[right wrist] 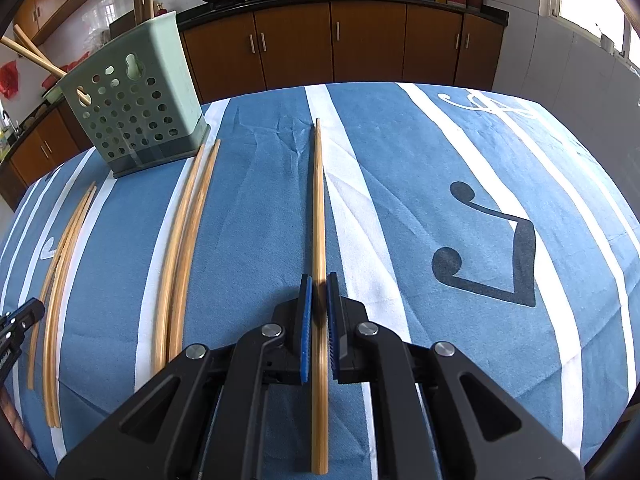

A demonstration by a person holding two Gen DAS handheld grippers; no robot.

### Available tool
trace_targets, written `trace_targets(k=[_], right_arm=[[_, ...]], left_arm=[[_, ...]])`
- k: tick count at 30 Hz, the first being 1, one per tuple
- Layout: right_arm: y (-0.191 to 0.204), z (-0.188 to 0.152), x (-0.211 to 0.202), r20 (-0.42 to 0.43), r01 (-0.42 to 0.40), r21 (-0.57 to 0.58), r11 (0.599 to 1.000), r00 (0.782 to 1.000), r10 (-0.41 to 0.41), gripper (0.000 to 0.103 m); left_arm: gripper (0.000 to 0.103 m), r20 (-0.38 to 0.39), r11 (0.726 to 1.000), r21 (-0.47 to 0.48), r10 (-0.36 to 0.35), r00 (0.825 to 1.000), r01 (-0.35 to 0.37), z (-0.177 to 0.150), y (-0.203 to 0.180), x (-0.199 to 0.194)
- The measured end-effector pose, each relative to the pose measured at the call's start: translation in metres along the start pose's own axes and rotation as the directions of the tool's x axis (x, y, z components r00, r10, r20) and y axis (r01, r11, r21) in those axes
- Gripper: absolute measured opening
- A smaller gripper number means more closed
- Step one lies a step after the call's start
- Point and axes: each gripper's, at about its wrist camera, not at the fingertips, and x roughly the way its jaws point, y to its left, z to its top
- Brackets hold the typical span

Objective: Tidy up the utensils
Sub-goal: 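Grasp a third chopstick with the left tool while the right tool grasps another chopstick, then lift the left tool's chopstick toward the holder while the right tool lifts its chopstick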

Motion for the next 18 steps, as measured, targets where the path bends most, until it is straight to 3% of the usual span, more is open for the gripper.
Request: trace_targets(k=[8, 18], right_arm=[[0.016, 0.003, 0.005, 0.001, -0.035, -0.043, 0.998, 0.999, 0.035, 0.008], [0.019, 0.003, 0.006, 0.034, -0.024, -0.057, 0.998, 0.999, 0.026, 0.008]], left_arm=[[0.008, 0.002, 0.994, -0.073, 0.077, 0.997, -0.076, 0.024, 0.039, 0.019], [0.009, 0.023, 0.994, -0.093, 0.061, 0.998, -0.058, 0.027, 0.049, 0.023]])
